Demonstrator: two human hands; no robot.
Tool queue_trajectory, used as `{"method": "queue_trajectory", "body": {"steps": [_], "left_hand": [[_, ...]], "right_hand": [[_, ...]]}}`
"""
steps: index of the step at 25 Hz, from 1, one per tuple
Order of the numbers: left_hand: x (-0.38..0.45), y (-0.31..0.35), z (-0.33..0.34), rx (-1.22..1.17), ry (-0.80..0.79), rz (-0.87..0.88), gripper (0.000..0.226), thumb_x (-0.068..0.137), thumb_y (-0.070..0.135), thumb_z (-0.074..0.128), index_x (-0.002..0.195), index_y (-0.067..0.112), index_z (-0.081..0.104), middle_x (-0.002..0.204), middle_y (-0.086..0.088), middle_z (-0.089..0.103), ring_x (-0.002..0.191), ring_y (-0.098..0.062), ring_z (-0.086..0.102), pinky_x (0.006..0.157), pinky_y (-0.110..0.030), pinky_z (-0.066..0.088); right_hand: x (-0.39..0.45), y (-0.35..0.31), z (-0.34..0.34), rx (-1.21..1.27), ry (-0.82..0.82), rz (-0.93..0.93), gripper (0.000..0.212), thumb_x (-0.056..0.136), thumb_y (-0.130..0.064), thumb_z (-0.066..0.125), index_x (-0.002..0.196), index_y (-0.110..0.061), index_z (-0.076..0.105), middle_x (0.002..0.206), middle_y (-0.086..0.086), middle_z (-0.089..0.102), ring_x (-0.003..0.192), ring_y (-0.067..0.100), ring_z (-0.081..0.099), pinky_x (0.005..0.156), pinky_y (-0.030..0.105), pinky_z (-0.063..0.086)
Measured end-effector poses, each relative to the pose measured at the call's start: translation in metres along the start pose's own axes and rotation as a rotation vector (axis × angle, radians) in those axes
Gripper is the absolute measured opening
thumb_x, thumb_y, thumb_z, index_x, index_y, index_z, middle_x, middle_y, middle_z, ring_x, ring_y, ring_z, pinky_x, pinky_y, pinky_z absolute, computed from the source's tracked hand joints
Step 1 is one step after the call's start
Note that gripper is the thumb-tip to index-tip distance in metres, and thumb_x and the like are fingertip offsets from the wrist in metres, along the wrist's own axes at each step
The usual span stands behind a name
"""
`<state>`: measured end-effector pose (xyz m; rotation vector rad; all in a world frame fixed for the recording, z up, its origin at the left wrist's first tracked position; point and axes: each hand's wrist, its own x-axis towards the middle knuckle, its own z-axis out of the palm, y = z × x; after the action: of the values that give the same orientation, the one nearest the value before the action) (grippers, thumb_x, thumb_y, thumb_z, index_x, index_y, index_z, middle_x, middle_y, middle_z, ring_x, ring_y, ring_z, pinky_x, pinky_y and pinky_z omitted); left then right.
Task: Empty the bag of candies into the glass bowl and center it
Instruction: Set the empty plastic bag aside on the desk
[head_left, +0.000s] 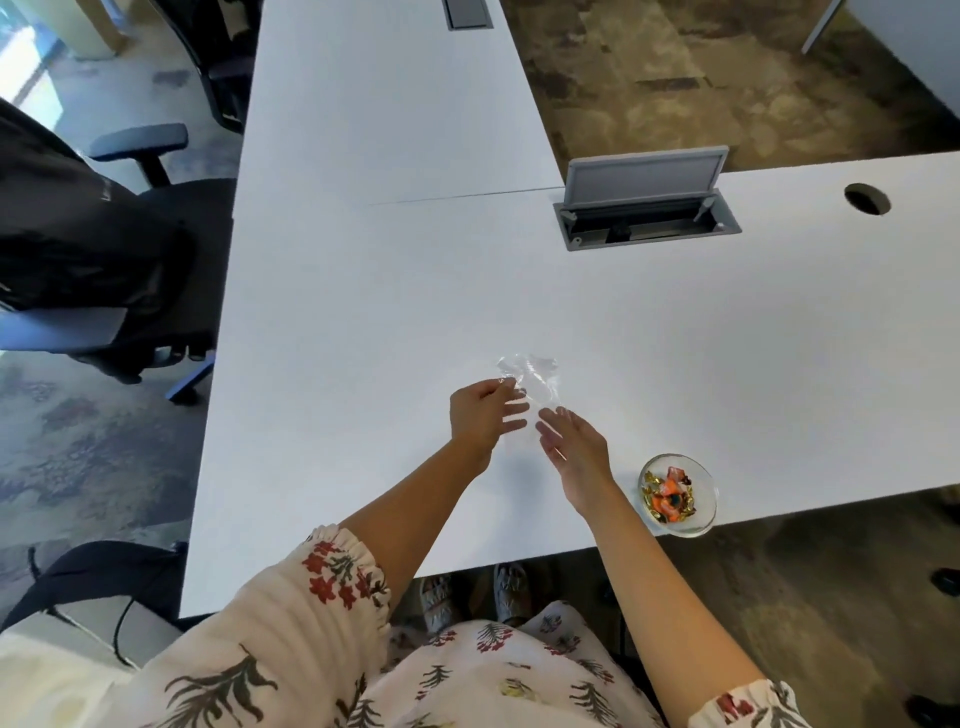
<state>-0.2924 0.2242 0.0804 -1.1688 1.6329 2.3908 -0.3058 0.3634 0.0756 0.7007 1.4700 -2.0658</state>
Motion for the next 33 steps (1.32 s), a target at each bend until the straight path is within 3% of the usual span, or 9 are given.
{"method": "queue_trajectory", "body": {"steps": [3,8,15,21,27,33], "left_hand": [[0.001,0.004,-0.026,0.084,-0.017,0.022,0.025,0.096,0.02,0.069,0.11,-0.001,0.073,0.099,-0.016,0.077,0.088,-0.032,0.078,0.074,-0.043,0.066],[-0.006,0.006,-0.08,-0.043,0.125,0.005,0.021,0.098,0.018,0.065,0.112,0.003,0.072,0.098,-0.013,0.076,0.078,-0.027,0.076,0.07,-0.041,0.066],[-0.015,0.002,-0.171,-0.068,0.307,0.038,0.021,0.101,0.017,0.058,0.114,0.006,0.07,0.093,-0.011,0.072,0.074,-0.025,0.072,0.067,-0.038,0.065],[-0.024,-0.01,-0.244,-0.055,0.407,0.019,0.021,0.1,0.017,0.06,0.113,0.005,0.072,0.09,-0.01,0.071,0.067,-0.02,0.07,0.068,-0.036,0.064],[-0.034,-0.018,-0.297,0.009,0.472,0.014,0.018,0.103,0.014,0.057,0.11,0.006,0.071,0.088,-0.009,0.07,0.068,-0.02,0.066,0.068,-0.034,0.062],[-0.039,-0.037,-0.353,0.135,0.553,-0.041,0.019,0.104,0.019,0.057,0.11,0.009,0.072,0.088,-0.009,0.072,0.076,-0.024,0.067,0.079,-0.041,0.06]], "right_hand": [[0.007,0.003,0.013,-0.144,-0.048,-0.017,0.027,0.087,-0.016,0.076,0.11,-0.004,0.069,0.098,0.006,0.072,0.092,0.021,0.071,0.088,0.028,0.056],[0.01,0.027,0.05,-0.306,-0.102,-0.017,0.016,0.089,-0.013,0.072,0.101,-0.003,0.074,0.088,0.007,0.073,0.086,0.019,0.07,0.072,0.022,0.055],[0.006,0.074,0.102,-0.594,-0.21,-0.013,0.008,0.088,-0.011,0.07,0.093,-0.007,0.074,0.089,0.013,0.079,0.078,0.02,0.07,0.086,0.032,0.06],[-0.013,0.107,0.145,-0.766,-0.368,-0.026,0.011,0.085,-0.004,0.075,0.094,-0.01,0.071,0.083,0.007,0.076,0.077,0.018,0.074,0.075,0.022,0.06],[-0.026,0.146,0.177,-0.981,-0.476,-0.006,0.023,0.082,-0.008,0.075,0.104,-0.011,0.068,0.084,0.006,0.075,0.078,0.02,0.071,0.086,0.038,0.06],[-0.039,0.168,0.192,-1.083,-0.577,-0.058,0.02,0.087,-0.001,0.062,0.105,-0.008,0.07,0.101,0.01,0.075,0.085,0.02,0.07,0.089,0.041,0.059]]}}
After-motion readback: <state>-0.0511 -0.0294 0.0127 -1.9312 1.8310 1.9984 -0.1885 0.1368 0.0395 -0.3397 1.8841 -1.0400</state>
